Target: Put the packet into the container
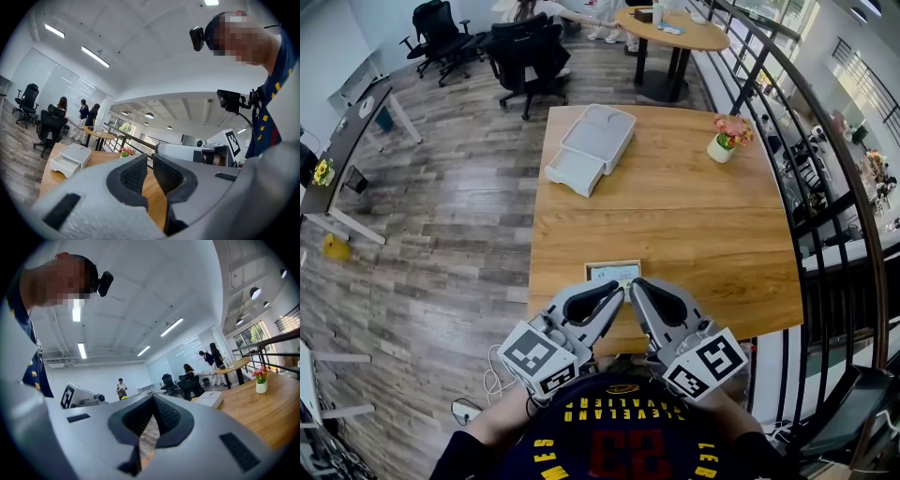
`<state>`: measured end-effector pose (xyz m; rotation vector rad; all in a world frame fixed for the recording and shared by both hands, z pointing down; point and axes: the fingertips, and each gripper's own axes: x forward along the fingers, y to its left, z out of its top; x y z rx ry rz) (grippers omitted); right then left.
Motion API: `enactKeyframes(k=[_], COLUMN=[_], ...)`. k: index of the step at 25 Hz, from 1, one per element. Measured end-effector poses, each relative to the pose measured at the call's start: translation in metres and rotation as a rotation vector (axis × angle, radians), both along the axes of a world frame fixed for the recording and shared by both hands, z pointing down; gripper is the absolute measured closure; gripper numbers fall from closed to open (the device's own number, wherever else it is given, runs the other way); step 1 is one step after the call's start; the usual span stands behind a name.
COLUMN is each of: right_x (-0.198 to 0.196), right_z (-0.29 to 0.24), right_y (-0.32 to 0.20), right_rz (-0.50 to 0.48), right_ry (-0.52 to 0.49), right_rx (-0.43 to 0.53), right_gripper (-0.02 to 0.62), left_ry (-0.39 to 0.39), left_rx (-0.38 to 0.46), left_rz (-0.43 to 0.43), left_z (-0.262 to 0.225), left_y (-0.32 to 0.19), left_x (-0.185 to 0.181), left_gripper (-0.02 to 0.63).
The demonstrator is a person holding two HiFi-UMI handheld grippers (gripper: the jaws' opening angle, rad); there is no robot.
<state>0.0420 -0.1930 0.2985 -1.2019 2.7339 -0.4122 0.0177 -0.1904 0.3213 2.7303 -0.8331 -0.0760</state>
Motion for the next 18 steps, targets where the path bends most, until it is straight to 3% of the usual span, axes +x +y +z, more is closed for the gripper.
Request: enactKeyframes(k=[18], right_x=[-0.0033], right_z=[-0.0002], right_y=[0.0018], right_rz=[-0.004], right_ry=[0.003], right_rx=[0.004], right_gripper=[0.584], left_ry=[-0.008], left_rx=[0.009], left_rz=[0.0], left_z=[-0.0016], left_y=[0.0007], left_x=[-0.0044], left_gripper=[0.572])
